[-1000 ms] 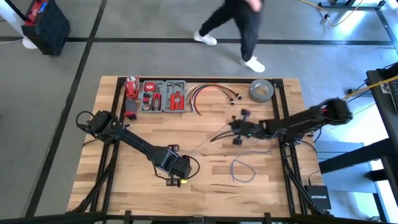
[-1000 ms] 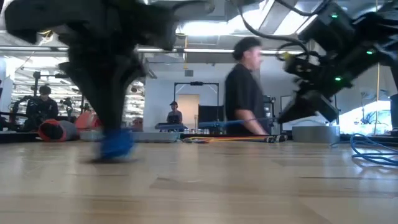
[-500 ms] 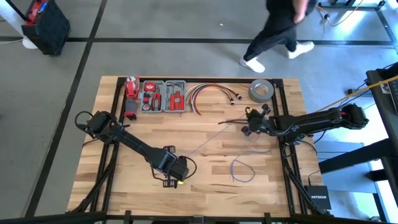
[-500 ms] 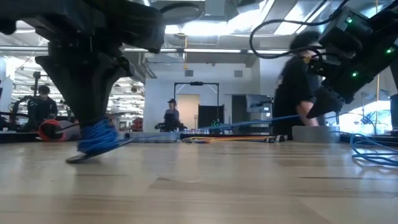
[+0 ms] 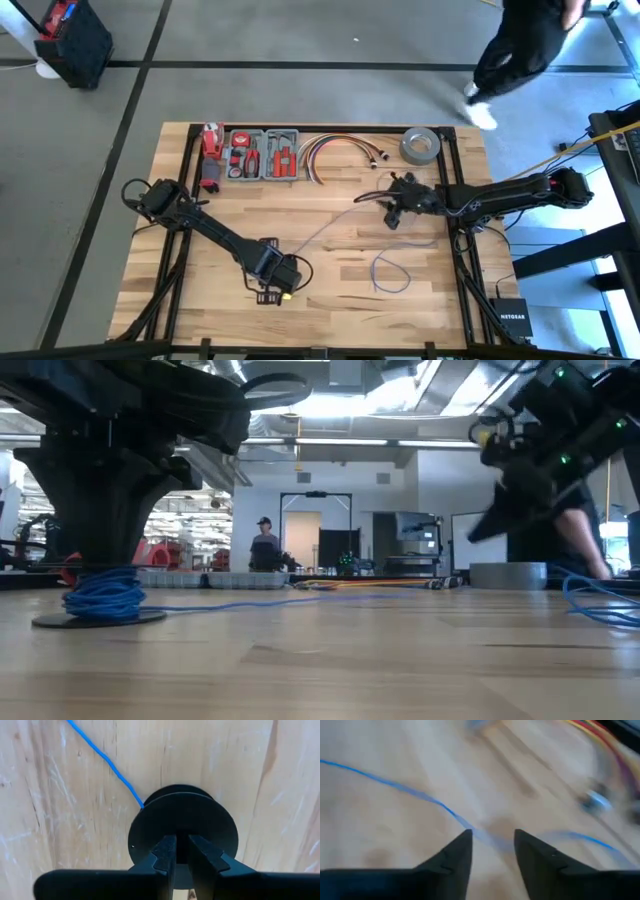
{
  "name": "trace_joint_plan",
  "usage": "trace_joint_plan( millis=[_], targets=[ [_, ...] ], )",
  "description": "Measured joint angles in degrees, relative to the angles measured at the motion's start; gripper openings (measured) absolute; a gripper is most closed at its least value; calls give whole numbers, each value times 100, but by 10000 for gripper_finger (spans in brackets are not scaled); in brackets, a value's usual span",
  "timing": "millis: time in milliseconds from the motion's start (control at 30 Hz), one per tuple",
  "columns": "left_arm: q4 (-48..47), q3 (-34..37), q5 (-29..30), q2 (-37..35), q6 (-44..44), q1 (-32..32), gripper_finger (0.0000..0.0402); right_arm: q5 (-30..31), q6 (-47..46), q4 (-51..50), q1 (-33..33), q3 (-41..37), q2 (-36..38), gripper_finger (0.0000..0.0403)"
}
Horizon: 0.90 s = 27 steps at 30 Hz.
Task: Coil cords
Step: Uncoil the blue wire on the black spool
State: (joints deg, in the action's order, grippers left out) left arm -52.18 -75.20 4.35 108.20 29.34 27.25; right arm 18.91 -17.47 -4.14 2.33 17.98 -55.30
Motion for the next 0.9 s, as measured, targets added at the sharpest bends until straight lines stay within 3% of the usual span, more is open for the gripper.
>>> trace_joint_plan(
  millis=[167,433,667,900],
  targets=[
    [72,0,53,0,-50,-55,40,-972,172,1610,-4,1,-355,193],
    [96,0,114,0,-131,-73,40,-1756,921,3984,-9,54,-1991,199],
    [263,-2,120,0,-445,-75,40,-2224,1653,4076,-9,1021,-3754,199],
    [270,-2,123,0,-448,-75,40,-2362,2560,3128,-4,2404,-4865,180]
  ],
)
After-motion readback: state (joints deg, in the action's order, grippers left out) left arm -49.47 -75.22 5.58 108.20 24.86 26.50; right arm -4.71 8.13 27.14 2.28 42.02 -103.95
